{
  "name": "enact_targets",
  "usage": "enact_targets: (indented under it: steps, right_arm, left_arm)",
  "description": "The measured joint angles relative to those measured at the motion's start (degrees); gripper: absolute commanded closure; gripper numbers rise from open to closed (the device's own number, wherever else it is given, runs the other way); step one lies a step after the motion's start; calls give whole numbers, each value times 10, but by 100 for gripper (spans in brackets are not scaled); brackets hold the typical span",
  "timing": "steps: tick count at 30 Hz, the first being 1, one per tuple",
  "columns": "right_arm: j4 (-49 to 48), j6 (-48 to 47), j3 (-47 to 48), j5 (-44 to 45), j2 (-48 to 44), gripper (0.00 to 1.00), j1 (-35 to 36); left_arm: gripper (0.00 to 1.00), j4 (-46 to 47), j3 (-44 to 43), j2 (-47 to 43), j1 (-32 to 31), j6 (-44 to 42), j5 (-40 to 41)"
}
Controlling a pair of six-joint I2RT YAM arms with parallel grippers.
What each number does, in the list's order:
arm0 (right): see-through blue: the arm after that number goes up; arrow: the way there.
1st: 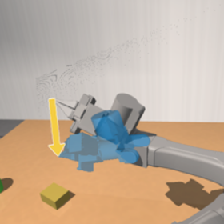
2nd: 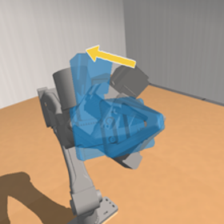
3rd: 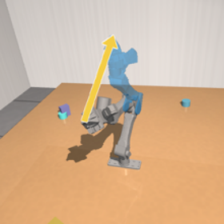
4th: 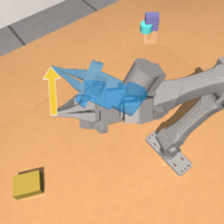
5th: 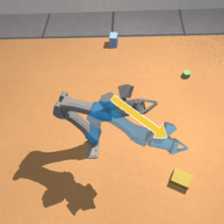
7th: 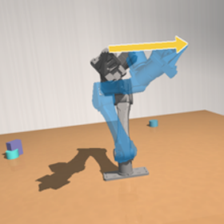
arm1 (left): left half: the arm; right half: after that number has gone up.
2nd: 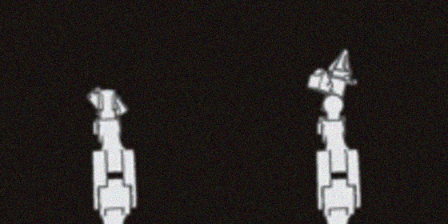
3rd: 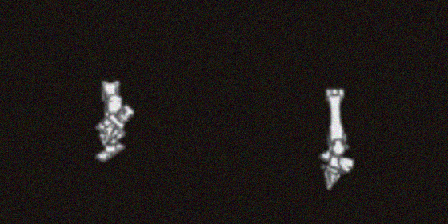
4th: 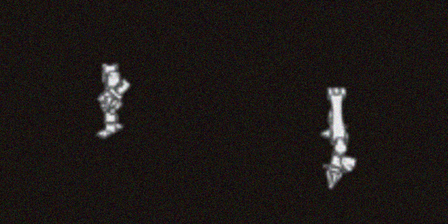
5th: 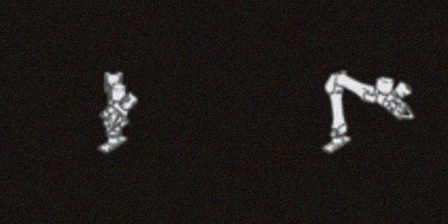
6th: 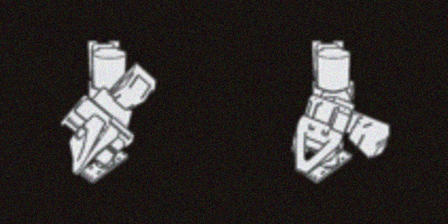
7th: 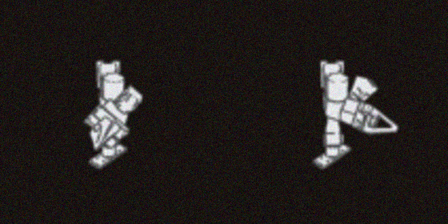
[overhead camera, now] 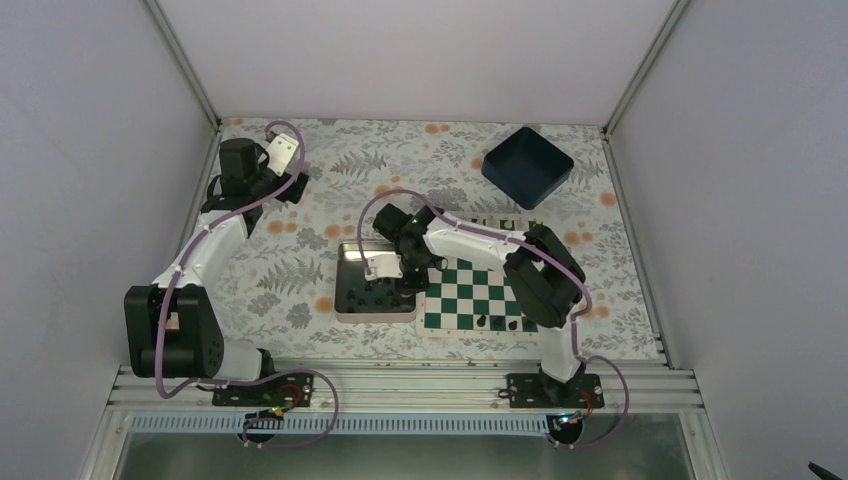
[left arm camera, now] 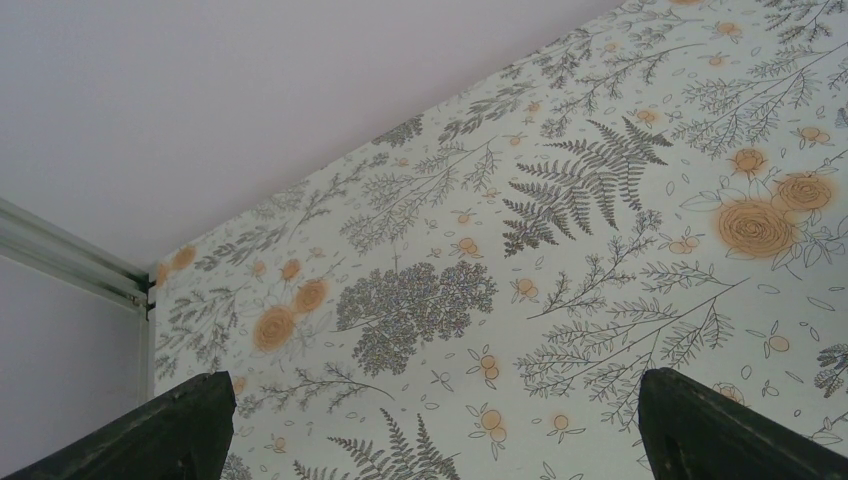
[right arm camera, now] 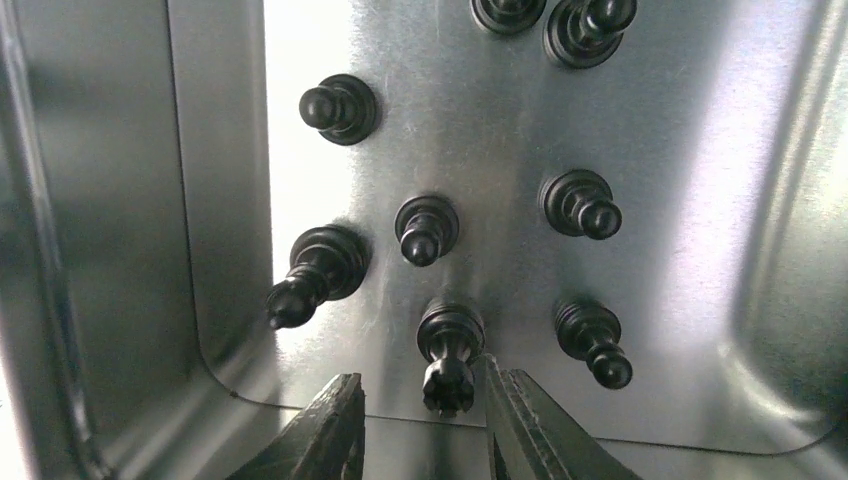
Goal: Set up the chess pieces on the board
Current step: Pick up the chess piece from the storage box.
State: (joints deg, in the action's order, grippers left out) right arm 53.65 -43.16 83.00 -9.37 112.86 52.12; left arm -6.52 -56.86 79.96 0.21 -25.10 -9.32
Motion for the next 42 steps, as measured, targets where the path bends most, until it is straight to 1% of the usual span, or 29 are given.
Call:
enact_targets:
  steps: [8, 12, 16, 20, 23, 33, 38, 42]
  right_arm:
    - [-6, 0, 4, 3, 7, 67, 0]
    - [-9, 0, 8, 7, 9, 69, 0]
    - [-9, -1, 19, 7, 19, 74, 0]
    - [-7, -2, 30, 7, 35, 75, 0]
    - [-2, -2, 32, 7, 41, 78, 0]
    - [9, 1, 39, 4, 41, 92, 0]
    - [14, 3, 52, -2, 31, 93, 3]
    - [18, 9, 51, -1, -12, 94, 4]
  left_arm:
    - [0, 0, 0, 0, 0, 0, 0]
    - [0, 0, 0, 0, 0, 0, 0]
    - [0, 0, 0, -1, 0, 0, 0]
    - [0, 0, 0, -3, 0, 0, 0]
    - [0, 0, 0, -4, 0, -1, -2]
    - [0, 0, 0, -5, 0, -2, -4]
    - [0, 0, 0, -5, 0, -2, -4]
    - [0, 0, 0, -5, 0, -2, -4]
